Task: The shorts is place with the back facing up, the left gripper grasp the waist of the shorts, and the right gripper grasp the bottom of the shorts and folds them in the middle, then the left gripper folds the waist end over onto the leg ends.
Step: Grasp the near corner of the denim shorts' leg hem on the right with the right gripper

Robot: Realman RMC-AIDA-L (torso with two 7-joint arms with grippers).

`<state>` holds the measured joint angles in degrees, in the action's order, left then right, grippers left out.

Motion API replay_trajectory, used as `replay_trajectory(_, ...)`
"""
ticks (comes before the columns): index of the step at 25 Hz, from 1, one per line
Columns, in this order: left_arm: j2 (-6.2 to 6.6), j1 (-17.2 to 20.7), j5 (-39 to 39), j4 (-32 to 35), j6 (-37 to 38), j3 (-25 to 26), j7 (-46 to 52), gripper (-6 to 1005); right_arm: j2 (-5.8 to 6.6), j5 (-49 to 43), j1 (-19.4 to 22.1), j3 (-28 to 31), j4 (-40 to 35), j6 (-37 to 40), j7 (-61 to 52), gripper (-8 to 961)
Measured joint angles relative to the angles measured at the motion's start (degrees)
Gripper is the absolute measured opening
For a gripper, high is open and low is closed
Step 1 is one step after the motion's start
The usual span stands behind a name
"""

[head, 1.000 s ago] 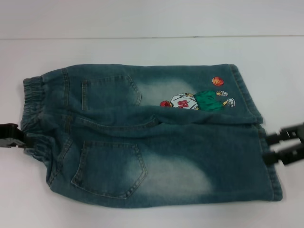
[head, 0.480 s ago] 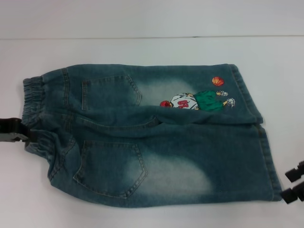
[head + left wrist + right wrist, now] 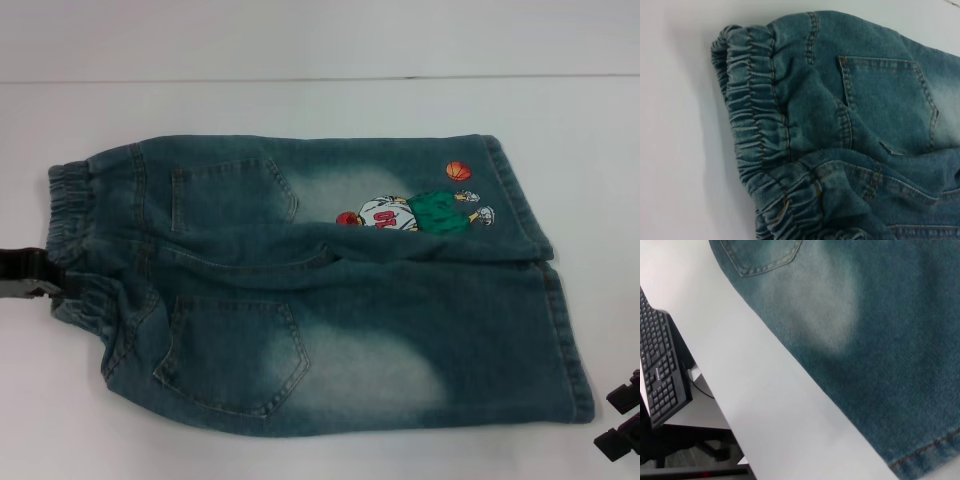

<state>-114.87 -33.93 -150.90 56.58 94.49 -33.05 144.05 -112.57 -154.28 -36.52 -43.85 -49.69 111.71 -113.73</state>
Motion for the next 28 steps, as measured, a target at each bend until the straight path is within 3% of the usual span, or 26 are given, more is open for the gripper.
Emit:
replay_trajectory(14, -0.08, -0.1, 0.1, 0.1, -0.1, 0.0, 0.1, 45, -0.97, -0.7, -1.4, -2.9, 2.8, -4.8, -1.5, 943)
replay_trajectory(20, -0.12, -0.3, 0.2, 0.0, -0.3, 0.0, 0.0, 44, -2.05, -0.3, -2.1, -2.4, 3.0, -5.4, -0.4, 941)
replay_trajectory(26, -0.26, -0.4, 0.2, -0.2, -0.5, -0.4, 0.0, 44, -2.39, -0.2, -2.5, -1.6, 2.7, -5.4, 0.9, 851)
replay_trajectory(28, -0.3, -0.4, 0.2, -0.2, -0.5, -0.4, 0.0, 44, -2.39, -0.2, -2.6, -1.5, 2.7, -5.5, 1.3, 759)
